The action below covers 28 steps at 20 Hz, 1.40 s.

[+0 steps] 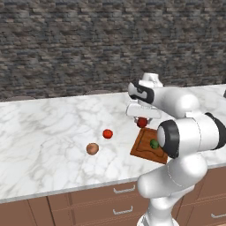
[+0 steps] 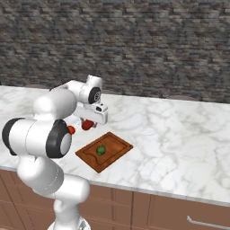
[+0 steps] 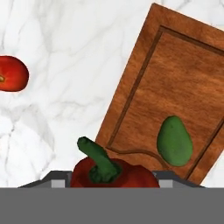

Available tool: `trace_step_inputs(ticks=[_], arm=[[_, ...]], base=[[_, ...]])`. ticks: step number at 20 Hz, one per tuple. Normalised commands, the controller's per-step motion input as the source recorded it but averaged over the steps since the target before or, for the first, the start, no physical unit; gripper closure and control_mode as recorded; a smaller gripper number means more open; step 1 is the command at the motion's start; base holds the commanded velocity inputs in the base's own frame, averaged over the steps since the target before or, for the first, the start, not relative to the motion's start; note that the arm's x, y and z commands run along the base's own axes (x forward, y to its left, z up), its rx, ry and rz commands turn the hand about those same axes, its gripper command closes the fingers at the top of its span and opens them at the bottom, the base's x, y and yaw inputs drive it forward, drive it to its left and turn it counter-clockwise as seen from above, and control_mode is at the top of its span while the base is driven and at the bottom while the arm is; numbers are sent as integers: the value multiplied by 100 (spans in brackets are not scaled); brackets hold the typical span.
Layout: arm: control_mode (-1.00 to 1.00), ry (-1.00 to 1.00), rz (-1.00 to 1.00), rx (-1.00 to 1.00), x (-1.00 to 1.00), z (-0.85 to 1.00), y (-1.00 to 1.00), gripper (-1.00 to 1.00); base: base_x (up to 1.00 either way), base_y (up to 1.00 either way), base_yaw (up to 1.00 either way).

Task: Place the avocado, onion, tomato, and bell pepper on the cutting board.

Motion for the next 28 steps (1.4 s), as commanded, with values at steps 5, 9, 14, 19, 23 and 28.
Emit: trace_step_inputs(ticks=[5,9,14,19,23,28], arm=[[-100,0,-2,0,0,-39,-10,100],[-100,0,-1,0,0,-47,-1,100],[-100,0,-2,0,0,-43,-1,100],[-100,0,-2,0,-21,-24,-16,100],[-100,0,-3,0,-28,-13,-10,100],[-100,0,-2,0,-15,-23,0,100]], base=[[0,0,0],[0,0,0],[0,0,0],[0,0,0],[0,0,0],[0,0,0]])
